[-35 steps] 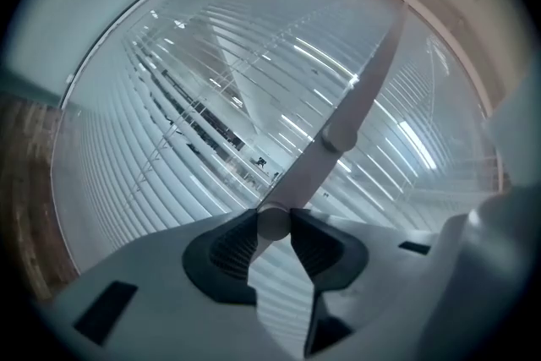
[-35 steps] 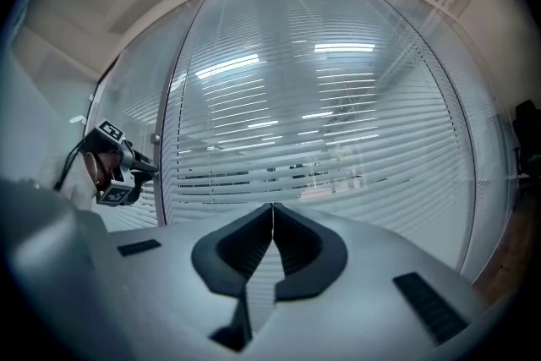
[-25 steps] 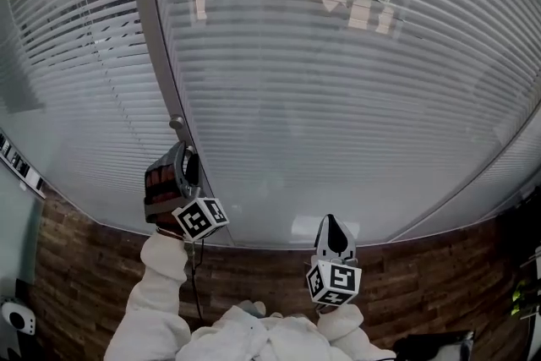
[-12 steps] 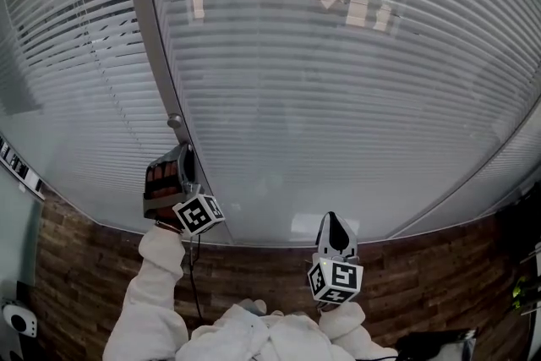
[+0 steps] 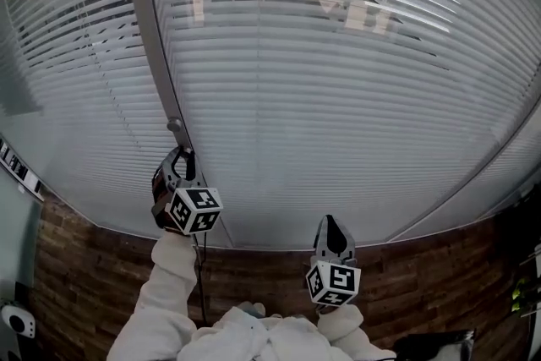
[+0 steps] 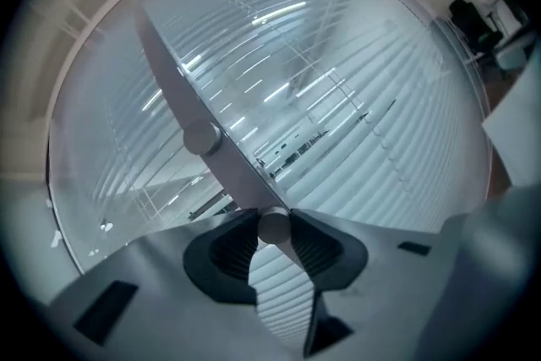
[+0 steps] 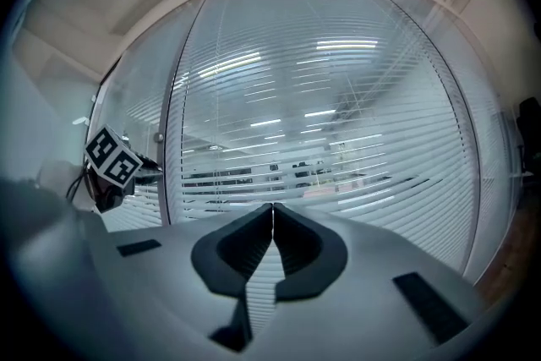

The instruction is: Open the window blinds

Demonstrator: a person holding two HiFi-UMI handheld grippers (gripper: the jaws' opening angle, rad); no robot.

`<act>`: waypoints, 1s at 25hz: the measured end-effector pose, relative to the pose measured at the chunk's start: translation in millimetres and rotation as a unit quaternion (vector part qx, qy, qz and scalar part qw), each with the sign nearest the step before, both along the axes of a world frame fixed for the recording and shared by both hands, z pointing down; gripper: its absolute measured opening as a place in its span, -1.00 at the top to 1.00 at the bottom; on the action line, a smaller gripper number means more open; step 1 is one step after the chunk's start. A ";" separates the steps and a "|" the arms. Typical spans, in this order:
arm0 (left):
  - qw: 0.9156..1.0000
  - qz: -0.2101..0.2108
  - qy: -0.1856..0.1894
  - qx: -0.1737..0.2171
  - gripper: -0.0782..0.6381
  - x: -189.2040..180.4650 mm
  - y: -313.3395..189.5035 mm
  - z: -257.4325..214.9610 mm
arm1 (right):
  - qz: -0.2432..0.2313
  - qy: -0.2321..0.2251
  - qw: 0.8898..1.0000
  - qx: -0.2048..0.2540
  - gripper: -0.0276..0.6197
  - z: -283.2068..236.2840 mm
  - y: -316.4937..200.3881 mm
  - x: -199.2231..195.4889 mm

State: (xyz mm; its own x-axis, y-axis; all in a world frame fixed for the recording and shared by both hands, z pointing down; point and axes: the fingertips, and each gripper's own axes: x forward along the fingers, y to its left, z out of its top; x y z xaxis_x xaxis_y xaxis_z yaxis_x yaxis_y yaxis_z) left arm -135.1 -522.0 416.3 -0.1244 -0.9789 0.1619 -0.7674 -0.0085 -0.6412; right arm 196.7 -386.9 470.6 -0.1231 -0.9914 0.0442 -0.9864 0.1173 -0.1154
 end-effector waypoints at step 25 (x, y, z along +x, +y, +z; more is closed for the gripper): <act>0.977 -0.006 0.212 0.001 0.43 -5.5 0.0 -6.7 | -0.003 -0.001 1.000 0.000 0.87 -1.0 2.1 -2.3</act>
